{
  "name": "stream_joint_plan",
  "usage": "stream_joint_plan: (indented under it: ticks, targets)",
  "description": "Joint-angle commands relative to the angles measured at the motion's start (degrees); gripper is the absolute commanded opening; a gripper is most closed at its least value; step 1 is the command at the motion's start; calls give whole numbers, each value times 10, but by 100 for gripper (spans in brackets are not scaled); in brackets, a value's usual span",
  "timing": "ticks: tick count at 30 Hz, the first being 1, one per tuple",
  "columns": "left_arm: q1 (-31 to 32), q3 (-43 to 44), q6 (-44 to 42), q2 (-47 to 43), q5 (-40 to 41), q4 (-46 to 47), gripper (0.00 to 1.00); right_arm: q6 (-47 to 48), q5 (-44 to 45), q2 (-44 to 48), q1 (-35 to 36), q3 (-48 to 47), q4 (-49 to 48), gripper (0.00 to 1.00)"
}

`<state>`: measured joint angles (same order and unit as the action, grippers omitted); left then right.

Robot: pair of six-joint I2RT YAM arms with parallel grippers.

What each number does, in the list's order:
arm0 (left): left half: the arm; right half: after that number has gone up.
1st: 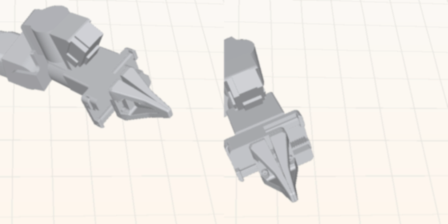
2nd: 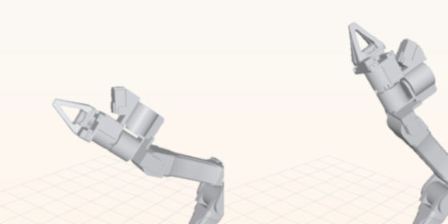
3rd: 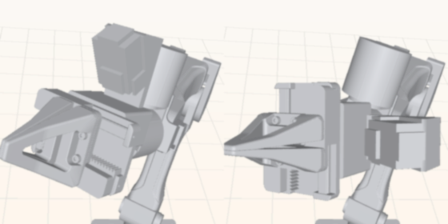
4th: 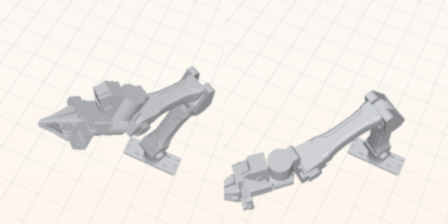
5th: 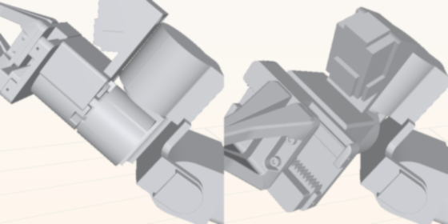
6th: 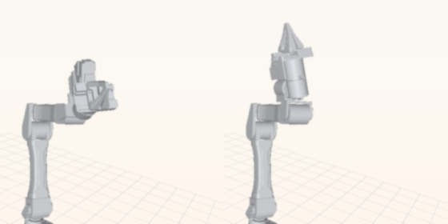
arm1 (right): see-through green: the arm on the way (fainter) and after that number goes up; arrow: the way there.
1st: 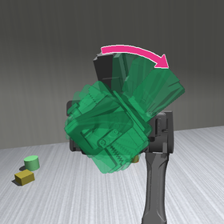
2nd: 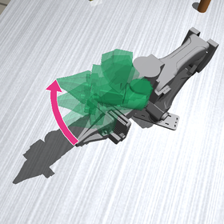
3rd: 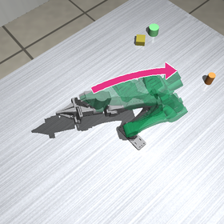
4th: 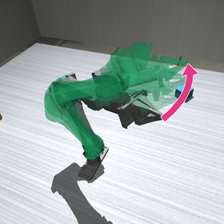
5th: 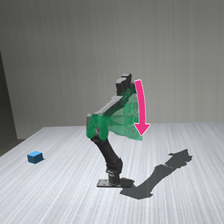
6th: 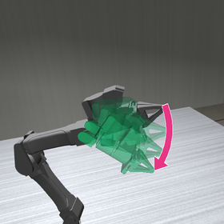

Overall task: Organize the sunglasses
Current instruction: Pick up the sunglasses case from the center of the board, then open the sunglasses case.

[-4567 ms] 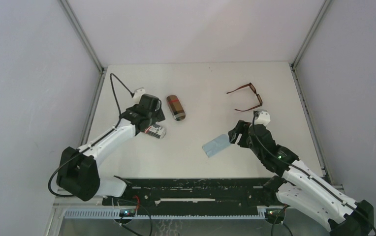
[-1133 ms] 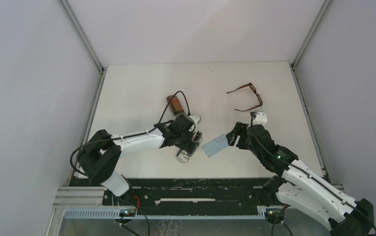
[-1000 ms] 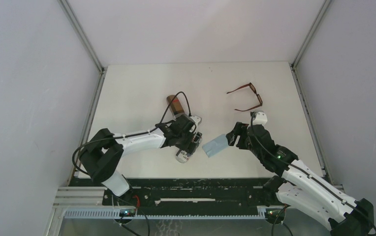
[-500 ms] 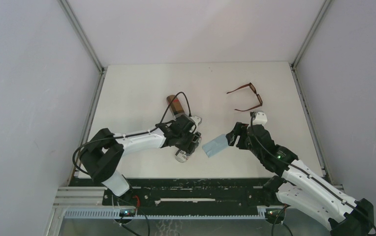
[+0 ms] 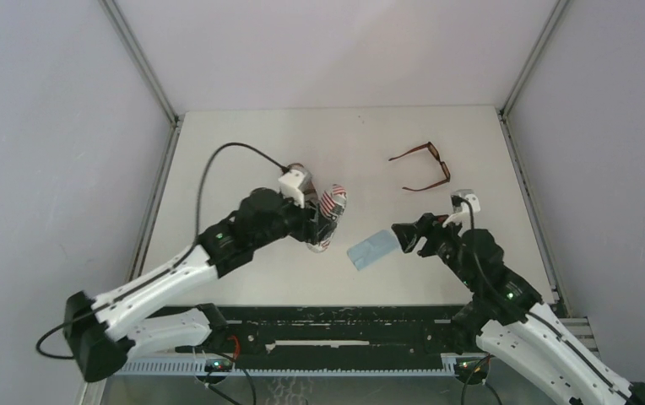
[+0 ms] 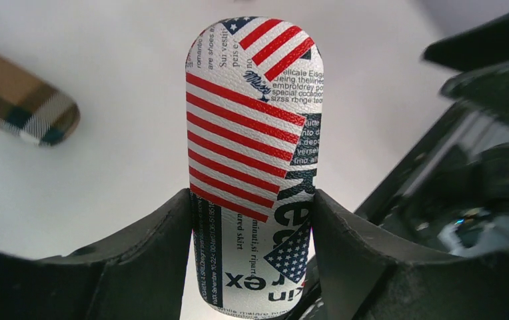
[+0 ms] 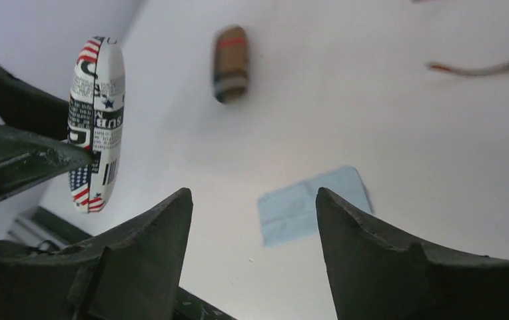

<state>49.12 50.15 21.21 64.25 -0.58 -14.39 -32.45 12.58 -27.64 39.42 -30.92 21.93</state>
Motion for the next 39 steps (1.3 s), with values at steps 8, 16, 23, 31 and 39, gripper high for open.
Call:
stream_joint_plan:
  ticks: [8, 16, 23, 31, 39]
  targets:
    - [4, -49, 79, -233, -77, 173, 0, 52, -311, 42, 5, -27, -301, 70]
    - [8, -75, 92, -272, -190, 269, 0, 35, -377, -104, 97, -81, -485, 72]
    - [13, -81, 100, -271, -267, 316, 0, 7, -368, -160, 138, -99, -557, 72]
    - [24, -72, 104, -250, -300, 330, 0, 20, -349, -170, 157, -108, -530, 73]
    - [30, -67, 105, -238, -295, 331, 0, 22, -363, -168, 159, -109, -521, 62]
